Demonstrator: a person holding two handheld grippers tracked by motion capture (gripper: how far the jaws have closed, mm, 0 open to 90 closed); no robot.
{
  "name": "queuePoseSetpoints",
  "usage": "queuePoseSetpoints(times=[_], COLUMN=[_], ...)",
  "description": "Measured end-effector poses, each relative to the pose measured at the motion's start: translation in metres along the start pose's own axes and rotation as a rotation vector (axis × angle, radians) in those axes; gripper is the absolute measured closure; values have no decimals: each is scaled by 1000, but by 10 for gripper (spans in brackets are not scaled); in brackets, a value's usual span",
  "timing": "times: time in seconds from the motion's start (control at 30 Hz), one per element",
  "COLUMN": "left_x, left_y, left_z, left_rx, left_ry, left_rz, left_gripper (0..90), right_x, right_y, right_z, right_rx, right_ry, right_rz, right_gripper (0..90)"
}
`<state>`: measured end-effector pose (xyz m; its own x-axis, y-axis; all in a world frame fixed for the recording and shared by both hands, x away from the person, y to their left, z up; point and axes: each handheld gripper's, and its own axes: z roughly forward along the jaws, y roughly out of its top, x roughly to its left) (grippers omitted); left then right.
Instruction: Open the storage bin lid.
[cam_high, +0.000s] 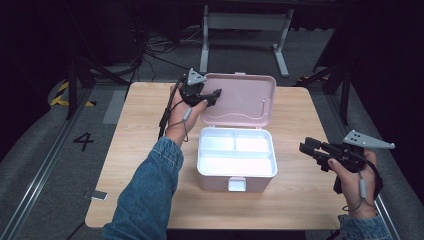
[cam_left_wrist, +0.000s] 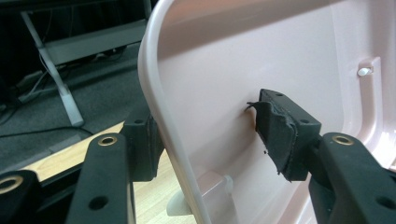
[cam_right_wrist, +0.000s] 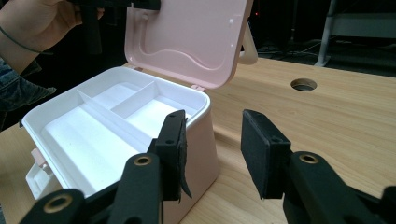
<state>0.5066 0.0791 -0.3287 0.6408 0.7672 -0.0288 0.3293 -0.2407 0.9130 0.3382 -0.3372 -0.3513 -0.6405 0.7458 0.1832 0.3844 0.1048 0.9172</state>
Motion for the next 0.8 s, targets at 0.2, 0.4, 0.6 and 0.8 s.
queuePoseSetpoints(times=[0.2,0.4,0.6,0.8], left_x=[7,12,15,18], left_y=[-3,-8,-12,-16], left_z=[9,19,25,29], left_rx=[51,92,130,144], left_ry=[-1,10,13,3], left_rz=[-22,-47,-68,-93], left_gripper=[441,445,448,446], right_x=[-7,-9,-10,-12], right_y=[0,0,-1,-2], right_z=[-5,-5,-4,-3], right_rx=[-9,-10,-4,2], right_ry=[-15,-15,-17,-18], right_rz=[15,16,19,19], right_gripper=[612,611,612,611])
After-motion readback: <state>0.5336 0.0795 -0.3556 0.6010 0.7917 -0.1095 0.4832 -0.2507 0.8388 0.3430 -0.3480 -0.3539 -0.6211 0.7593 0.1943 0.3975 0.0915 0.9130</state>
